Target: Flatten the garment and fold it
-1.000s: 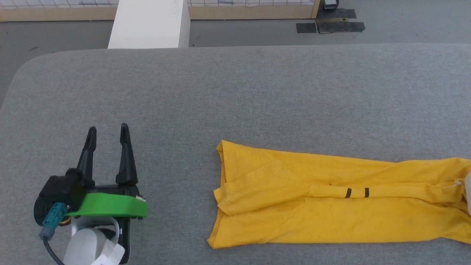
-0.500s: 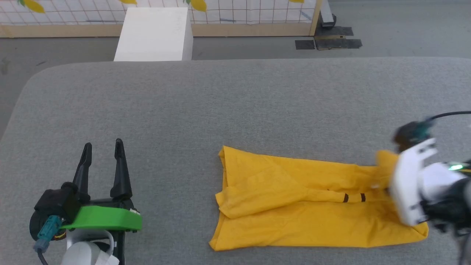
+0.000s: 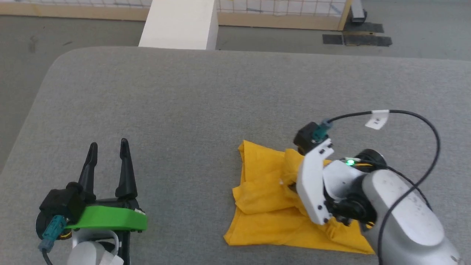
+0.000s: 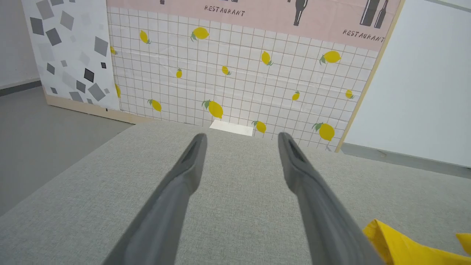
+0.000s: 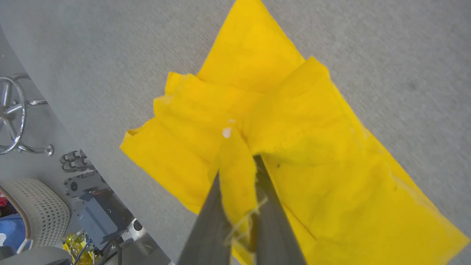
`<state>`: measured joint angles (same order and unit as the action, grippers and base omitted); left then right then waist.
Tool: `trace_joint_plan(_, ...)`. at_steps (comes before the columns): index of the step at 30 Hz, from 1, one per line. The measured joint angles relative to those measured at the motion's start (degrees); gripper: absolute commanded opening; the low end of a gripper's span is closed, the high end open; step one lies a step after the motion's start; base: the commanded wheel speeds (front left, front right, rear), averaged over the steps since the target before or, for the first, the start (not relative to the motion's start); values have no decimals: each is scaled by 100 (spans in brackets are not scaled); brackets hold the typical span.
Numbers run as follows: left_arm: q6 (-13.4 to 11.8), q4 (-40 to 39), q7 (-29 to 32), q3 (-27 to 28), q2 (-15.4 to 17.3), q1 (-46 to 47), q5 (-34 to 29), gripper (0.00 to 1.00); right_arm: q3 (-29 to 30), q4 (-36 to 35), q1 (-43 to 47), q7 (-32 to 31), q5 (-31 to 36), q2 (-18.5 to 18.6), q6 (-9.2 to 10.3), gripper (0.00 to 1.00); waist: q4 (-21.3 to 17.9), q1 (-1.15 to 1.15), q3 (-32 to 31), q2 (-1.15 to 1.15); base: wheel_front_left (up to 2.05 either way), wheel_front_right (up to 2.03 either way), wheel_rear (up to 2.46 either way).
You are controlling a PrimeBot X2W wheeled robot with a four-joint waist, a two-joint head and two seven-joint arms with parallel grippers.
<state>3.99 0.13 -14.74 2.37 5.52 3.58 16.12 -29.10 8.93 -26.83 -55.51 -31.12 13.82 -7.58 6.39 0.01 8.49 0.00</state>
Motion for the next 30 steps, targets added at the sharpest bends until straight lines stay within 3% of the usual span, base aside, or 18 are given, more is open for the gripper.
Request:
trace_joint_plan(7, 45, 14, 0, -2, -60, 7, -1, 100, -281, 935, -383, 508, 153, -528, 0, 0, 243, 0, 162, 0, 0, 0, 0)
trace_joint_plan(15, 56, 52, 0, 11, -142, 14, -10, 100, -426, 1878, -515, 965, 298, -793, 0, 0, 416, 0, 268, 0, 0, 0, 0)
trace_joint_plan(16, 56, 59, 0, 16, -146, 14, -10, 100, -427, 1929, -534, 1026, 302, -814, 0, 26, 418, 0, 263, 0, 0, 0, 0)
trace_joint_plan(17, 57, 67, 0, 24, -151, 14, -10, 100, -424, 1972, -548, 1087, 286, -847, 0, 100, 416, 0, 253, 0, 0, 0, 0)
trace_joint_plan(25, 107, 111, 0, 85, -162, 7, -63, 100, -921, 1419, -666, 1466, -444, -1068, 0, 100, 231, -1, 103, 0, 0, 0, 0)
trace_joint_plan(30, 116, 122, 0, 125, -160, -2, -82, 100, -913, 950, -813, 1760, -536, -1083, 0, 100, 3, -1, -17, 0, 0, 0, 0)
